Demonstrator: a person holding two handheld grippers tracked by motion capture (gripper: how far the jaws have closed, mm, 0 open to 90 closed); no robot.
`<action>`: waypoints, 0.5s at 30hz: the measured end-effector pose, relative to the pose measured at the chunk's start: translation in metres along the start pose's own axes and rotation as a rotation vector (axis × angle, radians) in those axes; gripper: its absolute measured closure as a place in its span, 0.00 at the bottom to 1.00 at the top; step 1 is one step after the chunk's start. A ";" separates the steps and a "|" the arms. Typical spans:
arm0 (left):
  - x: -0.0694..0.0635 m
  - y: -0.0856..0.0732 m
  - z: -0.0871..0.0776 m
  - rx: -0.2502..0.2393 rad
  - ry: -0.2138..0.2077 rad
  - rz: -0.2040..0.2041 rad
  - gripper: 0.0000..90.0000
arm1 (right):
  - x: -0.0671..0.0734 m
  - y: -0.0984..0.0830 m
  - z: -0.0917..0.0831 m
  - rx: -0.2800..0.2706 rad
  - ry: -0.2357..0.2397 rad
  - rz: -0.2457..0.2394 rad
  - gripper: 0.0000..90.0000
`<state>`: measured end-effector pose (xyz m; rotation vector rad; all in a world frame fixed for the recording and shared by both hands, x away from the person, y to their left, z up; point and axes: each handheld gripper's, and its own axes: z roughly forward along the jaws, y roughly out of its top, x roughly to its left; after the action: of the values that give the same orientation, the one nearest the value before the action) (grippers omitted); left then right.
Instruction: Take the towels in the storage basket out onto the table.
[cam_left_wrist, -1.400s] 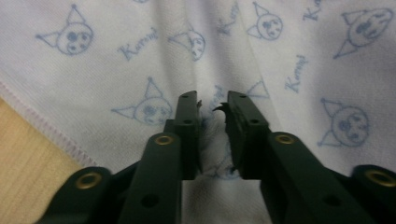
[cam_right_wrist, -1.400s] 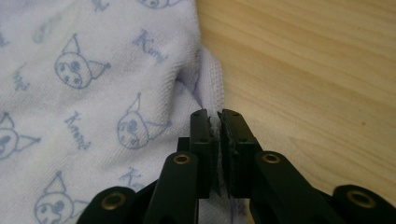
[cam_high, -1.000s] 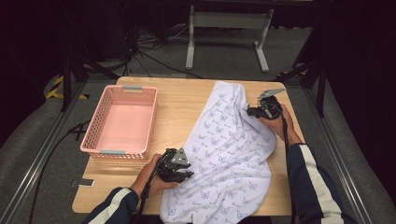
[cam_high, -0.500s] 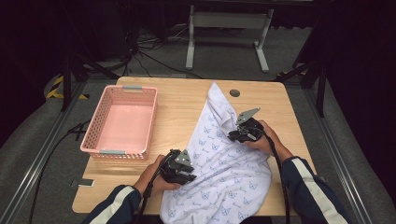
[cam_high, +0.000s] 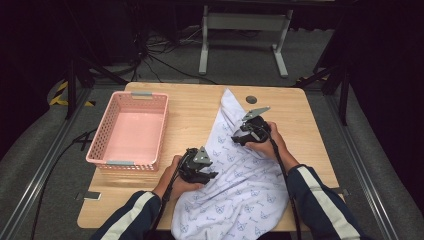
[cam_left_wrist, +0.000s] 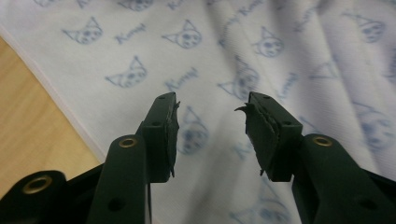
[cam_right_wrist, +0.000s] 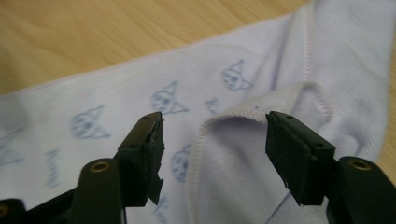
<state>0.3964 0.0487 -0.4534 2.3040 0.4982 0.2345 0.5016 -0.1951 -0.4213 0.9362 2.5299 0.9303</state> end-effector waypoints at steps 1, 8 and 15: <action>0.004 0.001 0.003 0.003 -0.015 -0.039 0.61 | -0.002 0.001 0.004 0.012 -0.014 0.014 0.42; 0.010 -0.006 0.009 0.039 -0.023 -0.022 0.67 | -0.011 0.002 0.025 0.054 -0.032 0.044 0.70; 0.009 -0.011 0.000 0.080 -0.017 -0.015 0.88 | -0.019 0.005 -0.004 -0.017 -0.079 -0.001 1.00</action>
<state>0.4011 0.0595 -0.4610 2.3767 0.5250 0.1910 0.5169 -0.2066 -0.4144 0.9476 2.4530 0.8952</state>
